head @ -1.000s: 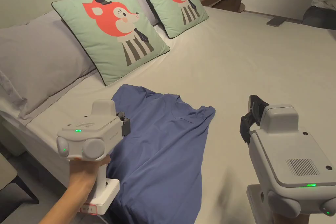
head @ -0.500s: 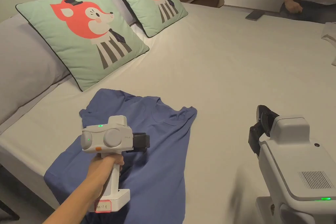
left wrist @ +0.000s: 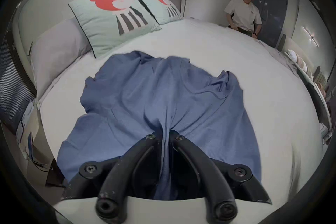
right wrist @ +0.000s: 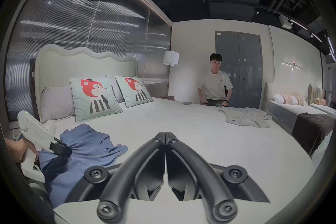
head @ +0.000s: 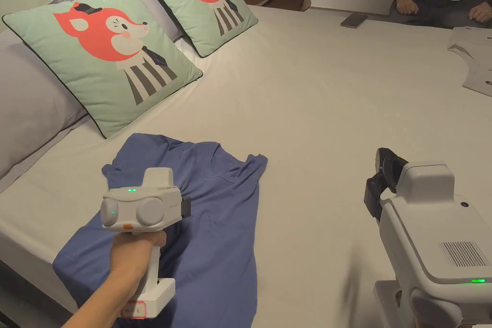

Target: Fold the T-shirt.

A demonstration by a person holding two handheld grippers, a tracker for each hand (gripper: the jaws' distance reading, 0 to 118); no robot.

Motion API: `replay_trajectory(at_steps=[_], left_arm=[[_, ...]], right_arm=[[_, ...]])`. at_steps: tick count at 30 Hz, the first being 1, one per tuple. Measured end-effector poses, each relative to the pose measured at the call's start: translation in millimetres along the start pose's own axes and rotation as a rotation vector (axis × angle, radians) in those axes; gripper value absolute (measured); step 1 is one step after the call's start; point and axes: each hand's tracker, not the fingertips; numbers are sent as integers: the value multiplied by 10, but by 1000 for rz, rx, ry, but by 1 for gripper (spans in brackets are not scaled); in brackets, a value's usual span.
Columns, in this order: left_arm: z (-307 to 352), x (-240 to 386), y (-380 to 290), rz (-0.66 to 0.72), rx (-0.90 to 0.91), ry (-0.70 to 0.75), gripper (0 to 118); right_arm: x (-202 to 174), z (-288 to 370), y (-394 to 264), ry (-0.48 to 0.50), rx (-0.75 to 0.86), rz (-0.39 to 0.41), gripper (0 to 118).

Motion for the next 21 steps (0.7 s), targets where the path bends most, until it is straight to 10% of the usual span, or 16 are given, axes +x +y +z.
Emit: replay_trajectory(at_steps=[21], left_arm=[[1742,1584,1401,-177,477,-479,2]], right_arm=[[952,798,316,-178,103,-8,0]])
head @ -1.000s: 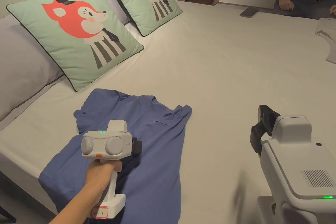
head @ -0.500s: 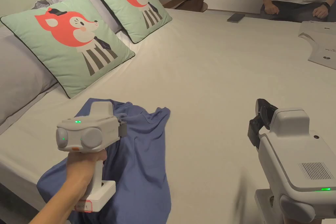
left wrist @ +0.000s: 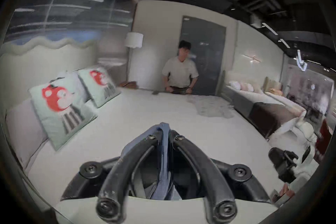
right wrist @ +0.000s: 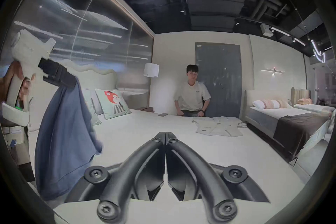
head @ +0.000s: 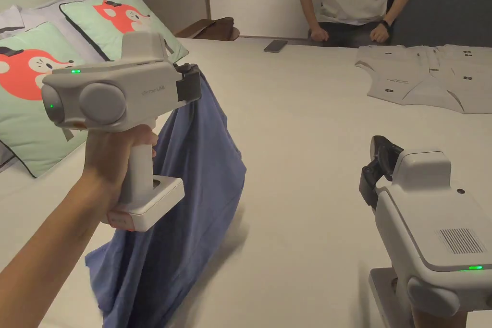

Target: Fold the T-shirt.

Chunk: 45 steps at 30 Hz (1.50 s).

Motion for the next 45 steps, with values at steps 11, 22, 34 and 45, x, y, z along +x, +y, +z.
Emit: replay_trajectory(at_steps=[11,22,34,45], left_arm=[[-690,1137,-158,-30,-81,-278,2],[-1128,1834,-1526,-34,-365,-412,2],[-1328,1698,-2802,-26,-693,-287,3],[-883,1496,-2052,14,-448,-266,109]], right_arm=[[892,513,96,-210,21,28,0],[1197,730,-94,-301,-31,25,0],[992,662,-259,-266,-81,22,0],[902,665,-119,-255,-60,28,0]])
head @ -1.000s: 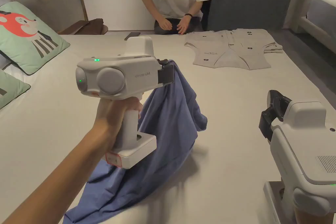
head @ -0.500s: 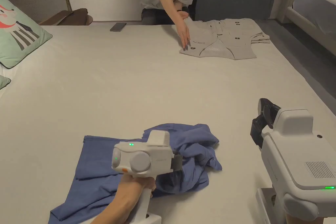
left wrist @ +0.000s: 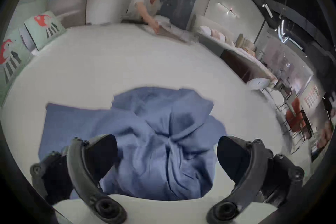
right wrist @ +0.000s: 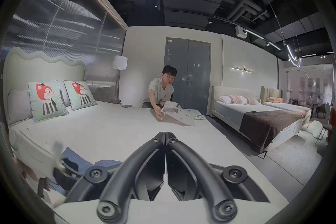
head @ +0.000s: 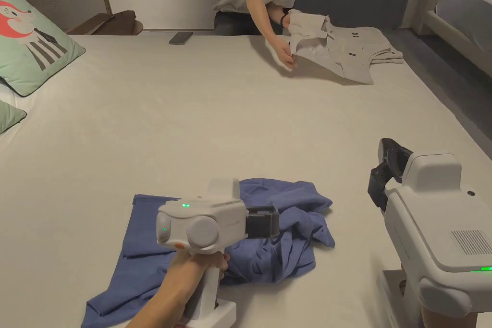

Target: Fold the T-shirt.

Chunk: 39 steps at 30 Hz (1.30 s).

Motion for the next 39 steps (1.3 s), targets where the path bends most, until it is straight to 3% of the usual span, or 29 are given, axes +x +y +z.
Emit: replay_trajectory(at_steps=[9,15,16,17,18,19,20,30,34,39], left_arm=[[1005,-203,208,-138,496,226,109],[1299,-452,173,-151,642,381,105],[1337,-483,161,-160,648,399,96],[1370,-503,143,-164,658,401,74],[1403,-520,125,-175,669,404,38],[1391,-550,123,-174,675,422,15],[1386,-560,128,-169,678,460,1],[1364,-684,177,-121,610,434,0],[1251,-878,210,-27,331,434,0],[1189,-1146,-187,76,124,384,0]], right_arm=[[-157,24,136,4,32,-4,0],[-270,15,156,28,38,0,0],[-290,13,159,31,39,0,0],[-305,11,162,35,40,0,0],[-320,9,161,38,40,-1,0],[-333,7,162,40,41,-1,0],[-345,5,163,41,42,-2,0],[-375,-11,163,50,40,-7,0],[-370,-16,148,50,34,-7,0],[-374,-36,77,57,16,-8,0]])
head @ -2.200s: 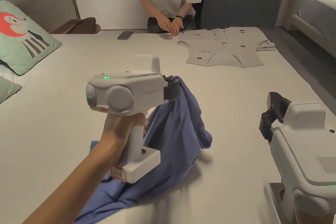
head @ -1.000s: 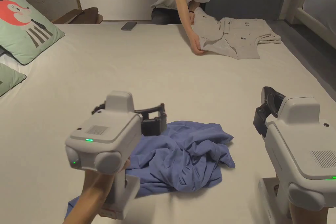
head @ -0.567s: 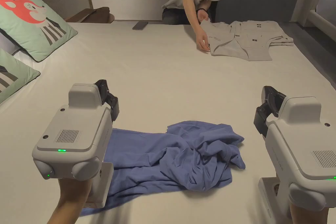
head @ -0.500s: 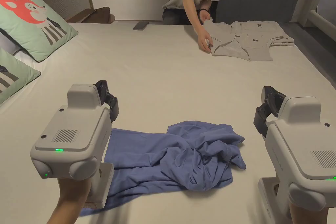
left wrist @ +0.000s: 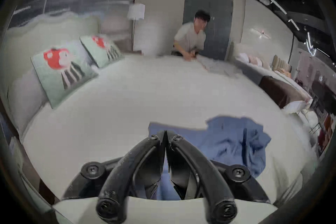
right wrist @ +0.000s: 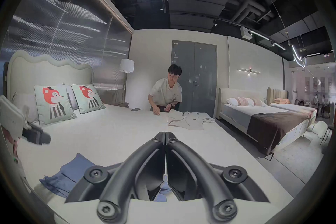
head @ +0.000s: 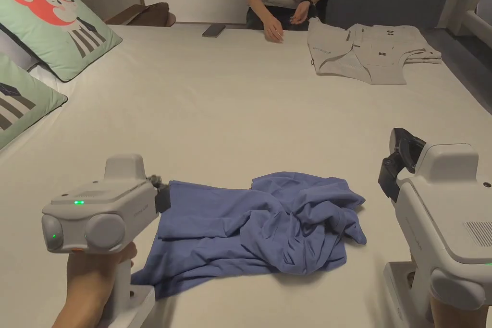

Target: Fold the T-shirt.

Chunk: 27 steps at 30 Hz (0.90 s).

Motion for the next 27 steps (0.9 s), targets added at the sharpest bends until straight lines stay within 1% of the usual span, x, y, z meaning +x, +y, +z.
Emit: replay_trajectory(at_steps=[5,9,10,11,12,13,14,15,16,18,21,22,23,24,25,26,27], left_arm=[[-60,-271,-489,27,-129,-11,0],[-52,-373,-742,58,-168,-7,0],[-65,-390,-773,62,-182,-12,2],[-74,-398,-806,71,-180,-11,15],[-82,-403,-842,79,-176,-2,54],[-114,-406,-854,85,-189,2,82],[-155,-407,-867,90,-215,3,82],[-207,-402,-888,93,-240,3,91],[-221,-372,-918,94,-247,6,109],[-263,-337,-964,82,-235,9,108],[-470,-369,-1074,55,-285,39,106],[-496,-367,-1105,57,-287,31,97],[-511,-365,-1136,59,-288,30,79],[-528,-346,-1154,54,-295,33,70],[-518,-324,-1170,18,-273,77,70],[-501,-307,-1159,11,-268,59,68],[-494,-298,-1147,5,-270,62,54]], right_arm=[[-19,-27,-76,10,-17,-3,0],[-56,-55,-137,22,-34,-5,0],[-69,-63,-151,25,-39,-4,0],[-82,-65,-162,28,-42,-2,0],[-95,-68,-170,33,-46,-1,0],[-106,-72,-180,35,-49,-1,0],[-111,-76,-186,38,-51,-1,0],[-116,-79,-193,41,-54,-1,0],[-122,-83,-201,43,-56,0,0],[-122,-88,-207,44,-60,0,0],[-106,-94,-219,43,-66,0,0],[-96,-97,-225,41,-68,0,0],[-87,-98,-230,41,-69,0,0],[-76,-100,-236,39,-71,1,0],[-64,-105,-242,37,-74,3,0],[-52,-110,-248,35,-76,3,0],[-38,-114,-260,33,-77,2,0]])
